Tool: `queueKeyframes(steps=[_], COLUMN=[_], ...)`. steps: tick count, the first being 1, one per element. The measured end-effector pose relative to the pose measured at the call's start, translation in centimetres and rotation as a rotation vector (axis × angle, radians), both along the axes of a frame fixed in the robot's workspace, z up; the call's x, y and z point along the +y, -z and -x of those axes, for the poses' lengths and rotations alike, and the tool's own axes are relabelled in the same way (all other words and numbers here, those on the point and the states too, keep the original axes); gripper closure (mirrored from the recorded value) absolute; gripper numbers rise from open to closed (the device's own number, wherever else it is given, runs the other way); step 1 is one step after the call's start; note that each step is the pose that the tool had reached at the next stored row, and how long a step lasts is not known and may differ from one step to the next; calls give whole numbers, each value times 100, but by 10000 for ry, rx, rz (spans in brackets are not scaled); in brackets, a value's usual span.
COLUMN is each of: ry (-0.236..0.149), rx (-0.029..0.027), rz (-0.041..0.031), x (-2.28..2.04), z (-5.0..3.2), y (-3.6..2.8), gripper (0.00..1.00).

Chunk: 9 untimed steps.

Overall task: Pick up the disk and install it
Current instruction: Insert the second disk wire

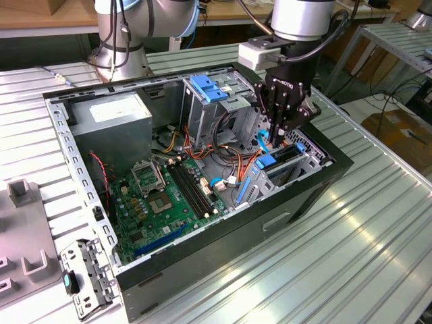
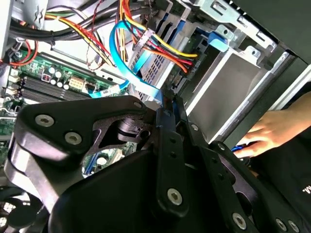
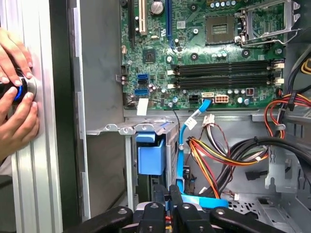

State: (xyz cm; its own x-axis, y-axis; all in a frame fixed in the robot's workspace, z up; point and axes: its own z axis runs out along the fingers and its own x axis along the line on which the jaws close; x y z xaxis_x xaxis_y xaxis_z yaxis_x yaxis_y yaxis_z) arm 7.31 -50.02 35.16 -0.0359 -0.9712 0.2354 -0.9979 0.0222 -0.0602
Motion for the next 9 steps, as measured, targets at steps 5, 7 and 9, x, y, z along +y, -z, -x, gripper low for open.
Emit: queueKeyframes(steps=[5, 7, 9], ry=[199, 235, 268], rx=[-101, -138, -213], rz=[-68, -82, -86], x=[-7, -17, -25], z=[-25, -35, -39], y=[13, 23, 29], gripper=[84, 84, 84])
